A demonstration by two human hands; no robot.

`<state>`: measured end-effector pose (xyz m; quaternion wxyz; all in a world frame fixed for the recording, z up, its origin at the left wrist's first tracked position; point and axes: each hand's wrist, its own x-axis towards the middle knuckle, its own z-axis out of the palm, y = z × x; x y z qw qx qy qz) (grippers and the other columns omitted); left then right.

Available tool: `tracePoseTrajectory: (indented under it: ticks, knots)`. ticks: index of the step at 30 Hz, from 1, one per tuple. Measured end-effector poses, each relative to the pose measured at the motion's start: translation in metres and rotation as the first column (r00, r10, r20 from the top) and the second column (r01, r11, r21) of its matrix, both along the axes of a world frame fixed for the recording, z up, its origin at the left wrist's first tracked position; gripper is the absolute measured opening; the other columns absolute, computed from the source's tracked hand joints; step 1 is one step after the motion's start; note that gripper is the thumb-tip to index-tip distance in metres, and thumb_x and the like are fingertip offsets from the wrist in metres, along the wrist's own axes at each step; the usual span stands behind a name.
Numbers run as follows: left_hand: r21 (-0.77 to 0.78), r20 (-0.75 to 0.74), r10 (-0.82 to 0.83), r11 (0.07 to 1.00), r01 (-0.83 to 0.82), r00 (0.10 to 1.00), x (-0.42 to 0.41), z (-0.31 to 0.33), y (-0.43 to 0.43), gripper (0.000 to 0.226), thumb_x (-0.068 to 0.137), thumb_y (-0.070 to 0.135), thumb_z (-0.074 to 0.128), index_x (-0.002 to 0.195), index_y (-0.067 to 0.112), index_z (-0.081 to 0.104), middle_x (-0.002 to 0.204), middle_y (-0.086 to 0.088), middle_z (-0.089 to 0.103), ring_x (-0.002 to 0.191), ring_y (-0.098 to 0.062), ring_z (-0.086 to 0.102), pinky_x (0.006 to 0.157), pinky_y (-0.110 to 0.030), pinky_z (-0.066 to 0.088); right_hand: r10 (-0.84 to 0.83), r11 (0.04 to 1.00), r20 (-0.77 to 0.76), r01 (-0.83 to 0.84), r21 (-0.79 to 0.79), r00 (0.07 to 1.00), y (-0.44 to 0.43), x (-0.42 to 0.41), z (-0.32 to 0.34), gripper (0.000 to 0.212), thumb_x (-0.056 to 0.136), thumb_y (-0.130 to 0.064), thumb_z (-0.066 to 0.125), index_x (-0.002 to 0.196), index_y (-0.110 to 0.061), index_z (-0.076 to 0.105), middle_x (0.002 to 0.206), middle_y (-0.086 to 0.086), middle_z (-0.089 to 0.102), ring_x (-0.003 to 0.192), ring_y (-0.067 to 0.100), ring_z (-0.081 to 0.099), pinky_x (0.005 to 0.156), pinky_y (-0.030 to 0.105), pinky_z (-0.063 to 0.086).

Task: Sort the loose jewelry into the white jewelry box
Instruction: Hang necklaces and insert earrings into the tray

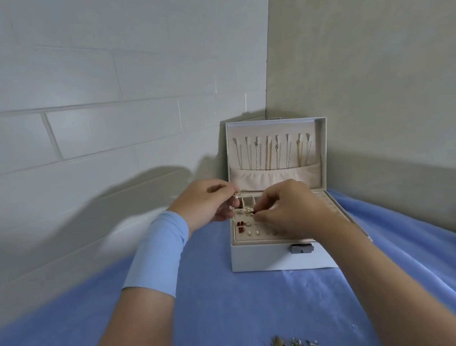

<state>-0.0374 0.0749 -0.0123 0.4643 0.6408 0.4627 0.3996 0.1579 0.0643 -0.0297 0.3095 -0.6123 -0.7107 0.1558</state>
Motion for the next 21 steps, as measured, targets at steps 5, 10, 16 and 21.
tracePoseTrajectory:
  ticks: [5,10,16,21]
  knots:
    - [0.039,-0.132,-0.018,0.999,0.023,0.991,0.003,-0.008,0.004,0.020,0.100,0.015,0.051,0.104,0.014,0.070,0.085,0.001,0.072,0.069,-0.016,0.066,0.083,-0.034,0.057,0.009,1.000,0.123,-0.009,0.001,0.992,-0.003,-0.004,0.000,0.006,0.080,-0.030,0.082,0.077,-0.032,0.077,0.078,-0.017,0.071,0.073,0.004,0.064,0.077,0.033,0.059]
    - [0.056,-0.090,0.005,0.998,0.000,0.996,0.002,-0.007,0.003,0.015,0.099,0.015,0.053,0.108,0.014,0.065,0.090,-0.002,0.075,0.071,-0.018,0.070,0.075,-0.029,0.057,0.006,1.000,0.155,-0.009,0.022,0.988,-0.004,-0.001,0.000,0.009,0.081,-0.029,0.082,0.075,-0.033,0.077,0.079,-0.020,0.069,0.075,0.006,0.063,0.078,0.036,0.059]
    - [0.097,-0.059,0.033,0.995,-0.028,0.998,0.000,-0.007,0.003,0.011,0.096,0.015,0.059,0.104,0.011,0.067,0.095,-0.003,0.076,0.080,-0.019,0.074,0.074,-0.027,0.058,0.060,0.997,0.168,-0.052,-0.055,0.984,-0.003,0.002,0.003,0.009,0.083,-0.032,0.079,0.075,-0.035,0.078,0.073,-0.017,0.071,0.059,0.000,0.061,0.065,0.025,0.054]
    - [0.160,-0.025,0.042,0.986,-0.037,0.999,0.003,-0.007,0.002,0.013,0.091,0.014,0.068,0.099,0.021,0.075,0.086,0.004,0.072,0.074,-0.006,0.068,0.077,-0.026,0.058,0.062,0.998,0.044,-0.062,0.003,0.997,0.001,0.008,0.005,0.015,0.091,-0.025,0.069,0.087,-0.038,0.077,0.085,-0.020,0.072,0.074,-0.002,0.064,0.072,0.021,0.050]
